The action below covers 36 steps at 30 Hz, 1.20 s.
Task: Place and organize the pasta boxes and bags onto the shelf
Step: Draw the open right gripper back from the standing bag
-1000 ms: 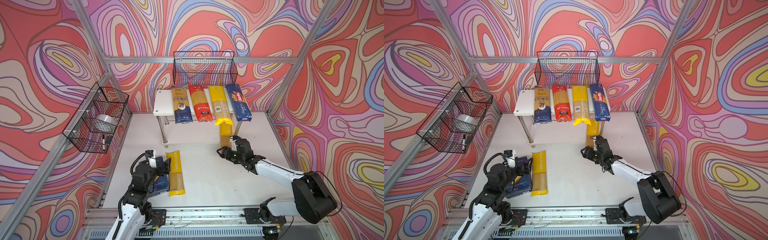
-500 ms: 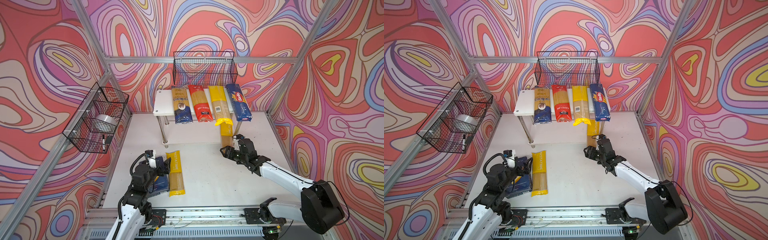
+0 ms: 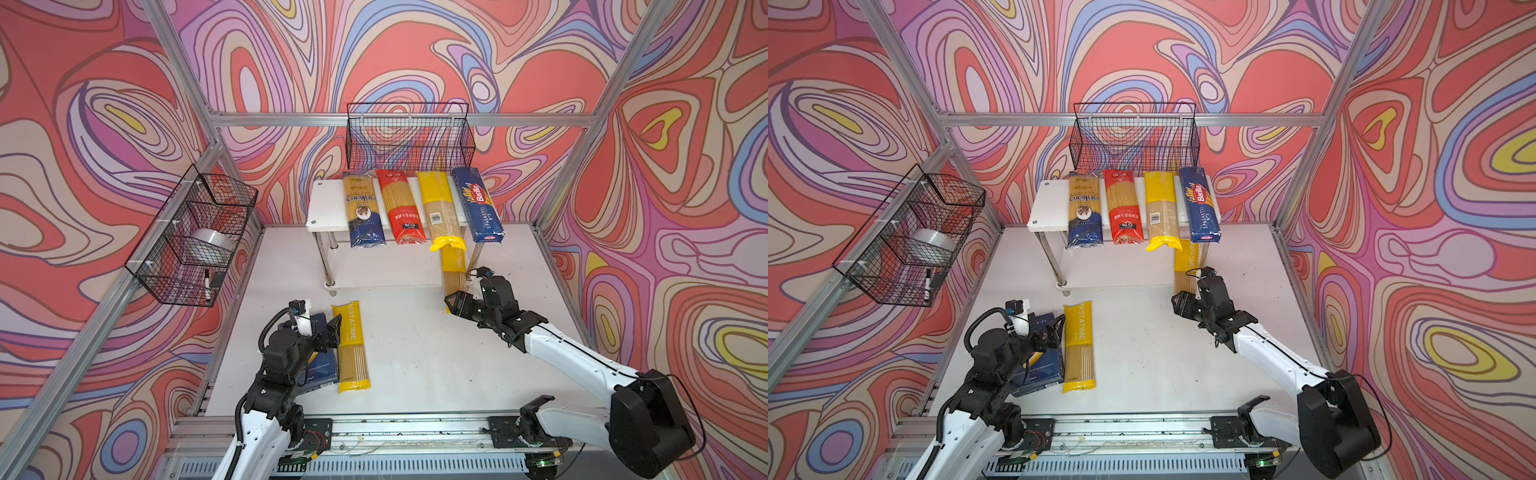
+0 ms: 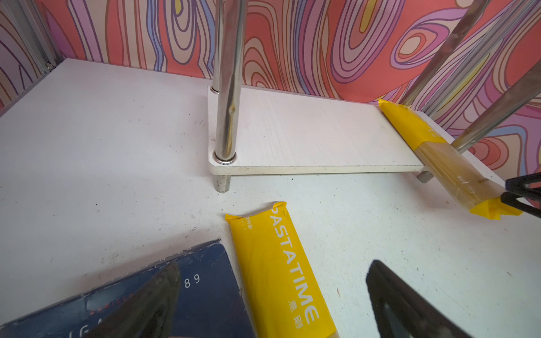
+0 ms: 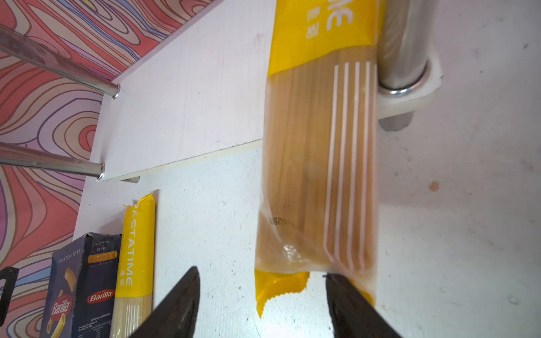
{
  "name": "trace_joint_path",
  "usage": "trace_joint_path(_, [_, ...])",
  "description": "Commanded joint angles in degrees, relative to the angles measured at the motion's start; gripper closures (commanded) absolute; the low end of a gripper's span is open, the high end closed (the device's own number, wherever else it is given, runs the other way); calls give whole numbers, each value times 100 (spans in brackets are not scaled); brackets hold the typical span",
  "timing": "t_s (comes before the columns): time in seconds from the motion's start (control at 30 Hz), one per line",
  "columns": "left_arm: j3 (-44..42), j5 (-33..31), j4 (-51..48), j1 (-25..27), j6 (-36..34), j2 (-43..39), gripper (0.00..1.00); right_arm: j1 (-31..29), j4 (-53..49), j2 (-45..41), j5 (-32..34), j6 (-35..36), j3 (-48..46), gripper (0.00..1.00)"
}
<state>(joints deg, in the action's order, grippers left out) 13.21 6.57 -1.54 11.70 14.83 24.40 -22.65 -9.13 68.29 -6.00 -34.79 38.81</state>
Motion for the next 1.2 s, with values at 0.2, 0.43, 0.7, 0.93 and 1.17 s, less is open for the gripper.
trace_joint_path(0.2, [19, -9, -55, 16, 25, -69, 0, 71, -820, -896, 158, 337, 62, 30])
trace_joint_path(0.43, [45, -117, -54, 14, 55, 16, 0, 59, -1478, -1953, -515, 142, -127, 30])
trace_joint_path(0.7, [302, -496, -792, 16, 402, 67, 0, -414, -1364, -2438, -885, -72, -421, 30])
trace_joint_path(0.93, [340, -796, -1268, 16, 485, -274, 0, -2513, -1201, -1001, 621, -76, 269, 27])
trace_joint_path(1.17, [382, -1534, -1812, 9, 583, -591, 0, -4132, -1086, 649, 1950, -171, 1336, 22])
